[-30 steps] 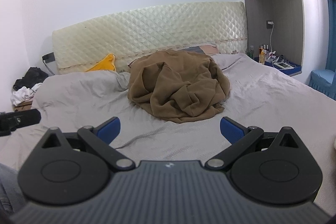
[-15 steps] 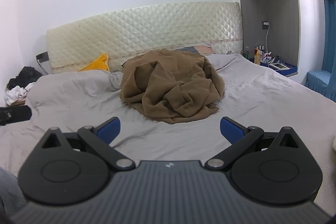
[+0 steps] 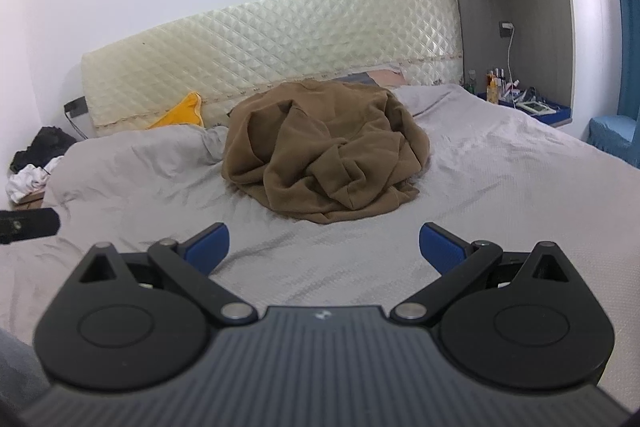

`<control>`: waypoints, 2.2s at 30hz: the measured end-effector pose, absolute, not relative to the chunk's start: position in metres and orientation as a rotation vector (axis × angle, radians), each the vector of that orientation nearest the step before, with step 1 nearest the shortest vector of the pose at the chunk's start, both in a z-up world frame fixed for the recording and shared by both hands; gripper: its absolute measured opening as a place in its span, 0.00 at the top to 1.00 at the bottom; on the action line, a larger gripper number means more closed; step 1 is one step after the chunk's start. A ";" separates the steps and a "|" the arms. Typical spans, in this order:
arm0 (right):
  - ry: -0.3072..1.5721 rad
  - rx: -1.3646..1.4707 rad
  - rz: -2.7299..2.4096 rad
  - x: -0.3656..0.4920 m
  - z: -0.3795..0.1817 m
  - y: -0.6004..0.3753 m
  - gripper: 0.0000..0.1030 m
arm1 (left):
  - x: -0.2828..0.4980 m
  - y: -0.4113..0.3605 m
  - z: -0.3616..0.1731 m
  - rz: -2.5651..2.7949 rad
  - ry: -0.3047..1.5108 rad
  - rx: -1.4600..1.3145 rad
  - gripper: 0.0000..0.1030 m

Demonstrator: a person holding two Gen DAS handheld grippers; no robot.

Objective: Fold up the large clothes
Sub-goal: 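Approach the crumpled brown hoodie on the bed with both tools open, then reach into the brown hoodie and close both grippers on its fabric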

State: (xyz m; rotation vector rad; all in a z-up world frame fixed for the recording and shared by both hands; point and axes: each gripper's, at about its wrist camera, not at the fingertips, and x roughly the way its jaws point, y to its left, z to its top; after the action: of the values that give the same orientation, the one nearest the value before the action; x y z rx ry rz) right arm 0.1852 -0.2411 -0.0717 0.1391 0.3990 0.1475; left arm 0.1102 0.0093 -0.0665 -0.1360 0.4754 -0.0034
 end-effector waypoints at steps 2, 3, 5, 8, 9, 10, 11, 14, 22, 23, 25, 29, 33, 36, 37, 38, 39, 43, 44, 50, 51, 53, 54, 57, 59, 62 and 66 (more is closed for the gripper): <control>0.405 0.143 0.154 0.191 -0.075 -0.242 0.00 | 0.116 0.011 -0.069 0.003 0.476 -0.141 0.00; 0.408 0.137 0.156 0.193 -0.076 -0.242 0.00 | 0.119 0.012 -0.071 0.008 0.479 -0.148 0.00; 0.410 0.120 0.155 0.195 -0.080 -0.241 0.00 | 0.124 0.015 -0.074 0.016 0.483 -0.163 0.01; 0.418 0.122 0.168 0.200 -0.085 -0.242 0.00 | 0.129 0.016 -0.076 0.022 0.477 -0.163 0.01; 0.421 0.126 0.164 0.201 -0.086 -0.243 0.00 | 0.131 0.015 -0.077 0.023 0.477 -0.158 0.00; 0.420 0.131 0.162 0.202 -0.087 -0.244 0.00 | 0.134 0.015 -0.078 0.021 0.478 -0.155 0.00; 0.419 0.138 0.161 0.203 -0.088 -0.245 0.00 | 0.136 0.015 -0.079 0.017 0.479 -0.153 0.00; 0.421 0.160 0.156 0.205 -0.090 -0.248 0.00 | 0.143 0.013 -0.083 0.013 0.491 -0.143 0.00; 0.437 0.181 0.149 0.218 -0.095 -0.250 0.00 | 0.166 0.016 -0.094 -0.002 0.506 -0.161 0.00; 0.437 0.183 0.149 0.219 -0.095 -0.250 0.00 | 0.170 0.017 -0.095 -0.006 0.505 -0.161 0.00; 0.436 0.186 0.149 0.221 -0.096 -0.250 0.00 | 0.174 0.017 -0.096 -0.005 0.503 -0.160 0.00; 0.437 0.185 0.141 0.235 -0.099 -0.247 0.00 | 0.191 0.020 -0.098 -0.009 0.493 -0.162 0.00; 0.431 0.196 0.127 0.253 -0.103 -0.246 0.00 | 0.214 0.023 -0.103 -0.013 0.492 -0.181 0.00; 0.417 0.200 0.100 0.268 -0.108 -0.246 0.00 | 0.233 0.032 -0.107 -0.063 0.517 -0.265 0.00; 0.420 0.206 0.100 0.274 -0.109 -0.247 0.00 | 0.238 0.033 -0.108 -0.070 0.520 -0.278 0.00; 0.423 0.215 0.102 0.280 -0.110 -0.248 0.00 | 0.244 0.033 -0.108 -0.072 0.520 -0.281 0.01; 0.428 0.224 0.105 0.286 -0.111 -0.249 0.00 | 0.251 0.033 -0.108 -0.073 0.522 -0.276 0.01; 0.439 0.251 0.115 0.311 -0.108 -0.251 0.00 | 0.279 0.027 -0.109 -0.068 0.533 -0.250 0.01; 0.437 0.254 0.113 0.319 -0.108 -0.251 0.00 | 0.287 0.025 -0.110 -0.071 0.533 -0.244 0.01; 0.408 0.248 0.096 0.370 -0.108 -0.256 0.00 | 0.341 0.009 -0.114 -0.101 0.533 -0.205 0.01; 0.402 0.260 0.097 0.377 -0.108 -0.257 0.00 | 0.349 0.006 -0.115 -0.099 0.533 -0.193 0.01; 0.394 0.284 0.095 0.394 -0.111 -0.261 0.00 | 0.367 0.001 -0.119 -0.104 0.533 -0.181 0.01; 0.398 0.299 0.094 0.403 -0.114 -0.263 0.00 | 0.376 -0.001 -0.121 -0.105 0.535 -0.183 0.01; 0.413 0.368 0.110 0.428 -0.124 -0.271 0.00 | 0.402 -0.007 -0.127 -0.100 0.547 -0.188 0.01; 0.419 0.394 0.106 0.443 -0.131 -0.275 0.00 | 0.420 -0.011 -0.130 -0.104 0.547 -0.198 0.01; 0.445 0.432 0.094 0.468 -0.138 -0.281 0.00 | 0.446 -0.020 -0.136 -0.133 0.557 -0.225 0.01; 0.462 0.498 0.128 0.497 -0.142 -0.294 0.00 | 0.490 -0.032 -0.142 -0.188 0.548 -0.262 0.01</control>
State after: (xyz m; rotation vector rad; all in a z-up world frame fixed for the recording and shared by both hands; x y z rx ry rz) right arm 0.4970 -0.2937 -0.1423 0.4981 0.4624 0.1283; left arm 0.4902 -0.0321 -0.1418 -0.2624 0.5476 -0.1878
